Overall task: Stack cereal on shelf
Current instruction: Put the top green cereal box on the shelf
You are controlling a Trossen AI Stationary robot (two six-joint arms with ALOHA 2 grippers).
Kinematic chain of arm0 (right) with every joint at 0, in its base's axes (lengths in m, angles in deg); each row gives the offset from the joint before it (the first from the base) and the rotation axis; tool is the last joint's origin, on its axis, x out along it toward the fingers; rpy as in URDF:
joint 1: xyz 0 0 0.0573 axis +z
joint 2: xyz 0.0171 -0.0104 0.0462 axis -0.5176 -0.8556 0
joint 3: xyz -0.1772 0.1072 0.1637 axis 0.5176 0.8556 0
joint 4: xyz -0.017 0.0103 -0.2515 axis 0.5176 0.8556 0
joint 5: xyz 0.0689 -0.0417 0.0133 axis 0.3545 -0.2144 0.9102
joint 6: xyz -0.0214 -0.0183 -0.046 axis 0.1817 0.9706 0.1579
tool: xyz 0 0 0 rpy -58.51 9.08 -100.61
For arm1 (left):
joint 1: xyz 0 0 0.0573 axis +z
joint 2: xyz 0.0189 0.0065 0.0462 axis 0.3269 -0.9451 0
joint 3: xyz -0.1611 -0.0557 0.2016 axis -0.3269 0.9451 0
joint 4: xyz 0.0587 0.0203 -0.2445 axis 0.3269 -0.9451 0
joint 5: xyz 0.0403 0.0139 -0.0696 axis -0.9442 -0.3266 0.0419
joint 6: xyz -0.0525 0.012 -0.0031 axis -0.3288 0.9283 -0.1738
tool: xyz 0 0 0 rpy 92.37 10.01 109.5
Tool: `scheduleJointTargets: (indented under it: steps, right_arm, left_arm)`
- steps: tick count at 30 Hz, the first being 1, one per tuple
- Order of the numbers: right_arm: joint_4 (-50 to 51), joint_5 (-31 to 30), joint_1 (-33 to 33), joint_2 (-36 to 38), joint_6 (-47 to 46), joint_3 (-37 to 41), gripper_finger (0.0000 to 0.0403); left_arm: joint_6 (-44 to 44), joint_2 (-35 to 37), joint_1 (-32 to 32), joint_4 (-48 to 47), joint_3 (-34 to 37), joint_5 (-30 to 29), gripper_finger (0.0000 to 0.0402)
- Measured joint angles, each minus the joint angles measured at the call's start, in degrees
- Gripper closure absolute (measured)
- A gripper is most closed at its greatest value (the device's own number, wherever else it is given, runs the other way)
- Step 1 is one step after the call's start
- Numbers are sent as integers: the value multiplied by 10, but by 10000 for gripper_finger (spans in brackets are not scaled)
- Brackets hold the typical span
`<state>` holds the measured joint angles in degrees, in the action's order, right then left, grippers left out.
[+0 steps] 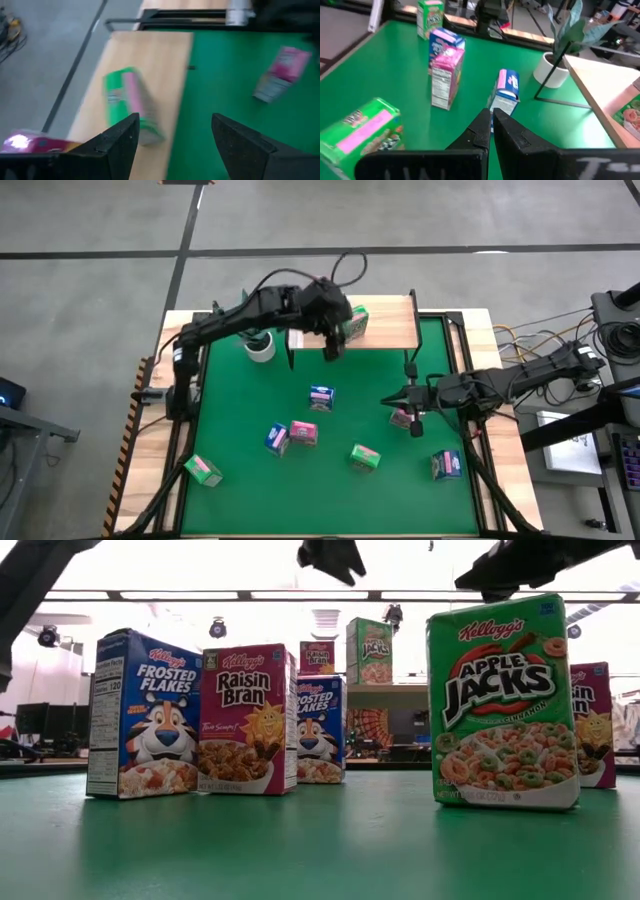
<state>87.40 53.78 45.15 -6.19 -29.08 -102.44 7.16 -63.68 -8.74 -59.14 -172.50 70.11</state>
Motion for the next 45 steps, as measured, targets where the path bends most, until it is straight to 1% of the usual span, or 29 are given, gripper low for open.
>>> scheduleJointTargets:
  steps: [4, 7, 12, 17, 18, 22, 26, 30, 32, 34, 37, 39, 41, 45]
  right_arm:
    - [-13, -3, 0, -36, 7, 0, 394]
    - [-28, -3, 0, -56, 8, 1, 394]
    - [-60, -13, 0, -75, -1, 1, 394]
    - [-82, -93, -4, -95, -21, 1, 394]
    - [-87, -102, -9, -99, -22, 1, 394]
    - [-103, -102, -40, -119, -34, -2, 394]
    - [-103, -102, -81, -139, -39, -20, 394]
    - [-100, -87, -129, -158, -21, -47, 394]
    - [-98, -82, -153, -170, -10, -65, 394]
    - [-99, -82, -174, -184, 6, -86, 394]
    - [-94, -82, -200, -207, 35, -115, 394]
    - [-82, -81, -217, -220, 51, -133, 394]
    - [-73, -82, -230, -238, 58, -155, 394]
    - [-44, -83, -249, -275, 70, -192, 394]
  left_arm:
    - [10, 29, -54, 11, 52, 0, 176]
    - [12, 70, -87, 57, 130, 1, 182]
    - [11, 169, -115, 185, 313, -1, 192]
    - [0, 284, -123, 337, 490, -1, 194]
    - [-1, 305, -123, 370, 523, -1, 194]
    - [-1, 378, -123, 501, 644, -2, 194]
    - [4, 433, -122, 601, 734, -2, 194]
    - [17, 465, -122, 675, 796, -3, 194]
    - [29, 478, -122, 700, 818, -16, 194]
    - [38, 489, -122, 708, 838, -46, 194]
    - [46, 503, -121, 717, 865, -113, 194]
    - [47, 512, -121, 733, 884, -139, 194]
    - [48, 519, -121, 737, 901, -151, 194]
    - [60, 537, -120, 755, 906, -152, 194]
